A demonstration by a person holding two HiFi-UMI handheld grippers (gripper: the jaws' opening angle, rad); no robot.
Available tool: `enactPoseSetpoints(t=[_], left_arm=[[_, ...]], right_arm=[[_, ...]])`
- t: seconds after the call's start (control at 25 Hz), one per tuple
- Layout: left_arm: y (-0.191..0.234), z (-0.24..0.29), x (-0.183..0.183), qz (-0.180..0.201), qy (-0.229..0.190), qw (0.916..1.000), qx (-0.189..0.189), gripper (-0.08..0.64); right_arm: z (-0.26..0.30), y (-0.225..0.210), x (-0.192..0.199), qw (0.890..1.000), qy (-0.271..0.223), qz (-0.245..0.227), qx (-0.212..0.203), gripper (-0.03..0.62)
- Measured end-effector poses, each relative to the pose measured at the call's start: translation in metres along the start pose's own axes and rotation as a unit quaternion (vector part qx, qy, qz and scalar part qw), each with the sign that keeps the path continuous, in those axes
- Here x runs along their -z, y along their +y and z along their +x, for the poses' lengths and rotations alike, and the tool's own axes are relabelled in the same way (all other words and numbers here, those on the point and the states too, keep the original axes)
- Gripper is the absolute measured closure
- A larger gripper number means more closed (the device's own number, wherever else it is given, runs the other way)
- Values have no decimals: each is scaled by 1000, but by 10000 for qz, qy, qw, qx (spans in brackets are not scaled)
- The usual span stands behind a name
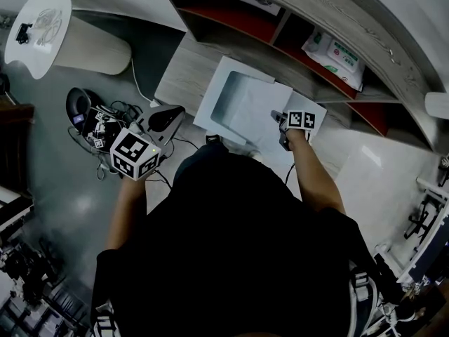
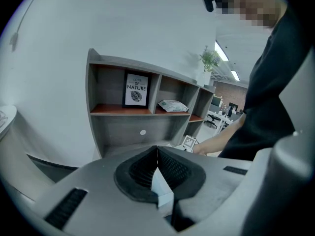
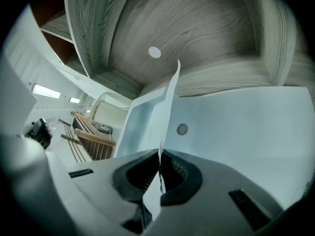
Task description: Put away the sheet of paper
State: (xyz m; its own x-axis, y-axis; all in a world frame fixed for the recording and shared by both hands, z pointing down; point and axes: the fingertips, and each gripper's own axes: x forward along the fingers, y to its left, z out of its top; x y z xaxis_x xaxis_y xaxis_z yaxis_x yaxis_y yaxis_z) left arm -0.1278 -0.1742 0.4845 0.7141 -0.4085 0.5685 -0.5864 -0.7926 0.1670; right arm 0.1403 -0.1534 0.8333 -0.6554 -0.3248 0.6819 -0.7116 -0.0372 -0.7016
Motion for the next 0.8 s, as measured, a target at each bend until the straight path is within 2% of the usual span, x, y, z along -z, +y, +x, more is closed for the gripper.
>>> enactPoseSetpoints(t=[0.8], left_arm=[[27, -17, 8, -133, -32, 9998, -144, 540]], right_arm=[[21, 20, -1, 9998, 175, 16, -66, 578]])
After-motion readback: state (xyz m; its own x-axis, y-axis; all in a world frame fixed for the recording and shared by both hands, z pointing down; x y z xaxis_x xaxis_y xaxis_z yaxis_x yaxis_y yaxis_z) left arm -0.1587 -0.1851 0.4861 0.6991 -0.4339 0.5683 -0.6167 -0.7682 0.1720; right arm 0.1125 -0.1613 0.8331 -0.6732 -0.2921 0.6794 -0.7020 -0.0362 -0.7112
